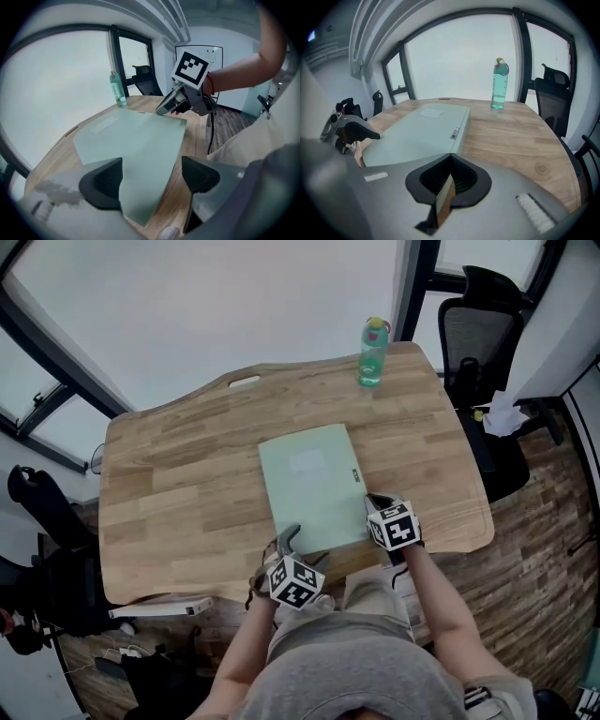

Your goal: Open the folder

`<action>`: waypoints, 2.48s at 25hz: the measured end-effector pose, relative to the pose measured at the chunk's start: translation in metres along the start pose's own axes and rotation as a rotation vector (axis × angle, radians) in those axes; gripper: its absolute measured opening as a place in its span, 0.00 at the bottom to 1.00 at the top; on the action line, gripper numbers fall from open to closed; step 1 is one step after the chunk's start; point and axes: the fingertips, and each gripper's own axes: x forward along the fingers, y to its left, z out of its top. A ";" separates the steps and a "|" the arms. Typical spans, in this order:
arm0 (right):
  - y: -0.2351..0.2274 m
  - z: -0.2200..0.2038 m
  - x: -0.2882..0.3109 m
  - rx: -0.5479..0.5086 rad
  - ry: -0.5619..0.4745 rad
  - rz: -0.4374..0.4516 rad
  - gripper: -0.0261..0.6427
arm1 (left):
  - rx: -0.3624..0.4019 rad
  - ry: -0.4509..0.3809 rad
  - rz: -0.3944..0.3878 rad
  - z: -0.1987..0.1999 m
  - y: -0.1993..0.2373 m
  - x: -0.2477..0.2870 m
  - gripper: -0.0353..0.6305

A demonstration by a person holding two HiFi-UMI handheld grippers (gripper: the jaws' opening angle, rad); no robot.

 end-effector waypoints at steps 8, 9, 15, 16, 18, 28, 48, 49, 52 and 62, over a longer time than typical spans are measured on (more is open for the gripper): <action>0.000 0.000 0.001 0.007 0.010 0.024 0.04 | 0.038 0.040 0.072 -0.008 0.009 0.007 0.65; 0.000 -0.001 0.001 0.000 0.012 0.020 0.04 | 0.039 0.040 0.072 -0.008 0.009 0.007 0.65; -0.001 -0.001 0.001 0.002 0.028 0.023 0.04 | 0.043 0.034 0.079 -0.006 0.006 0.004 0.62; -0.001 -0.001 0.001 0.003 0.029 0.026 0.04 | 0.038 0.031 0.076 -0.006 0.005 0.002 0.59; 0.000 -0.001 0.002 0.005 0.027 0.030 0.04 | 0.024 0.019 0.071 -0.006 0.003 0.000 0.54; -0.001 -0.001 0.001 0.000 0.030 0.023 0.04 | -0.015 -0.055 0.086 0.000 -0.004 -0.012 0.37; 0.001 -0.002 0.001 -0.012 0.041 0.027 0.04 | -0.109 -0.111 0.131 0.004 -0.007 -0.024 0.24; 0.001 -0.002 0.001 -0.012 0.046 0.026 0.04 | -0.118 -0.114 0.130 0.004 -0.007 -0.025 0.24; 0.001 -0.002 0.002 -0.019 0.062 0.018 0.04 | -0.144 -0.121 0.133 0.005 -0.007 -0.025 0.23; -0.001 -0.002 0.002 -0.027 0.076 0.003 0.04 | -0.339 -0.242 0.196 -0.011 0.008 -0.065 0.18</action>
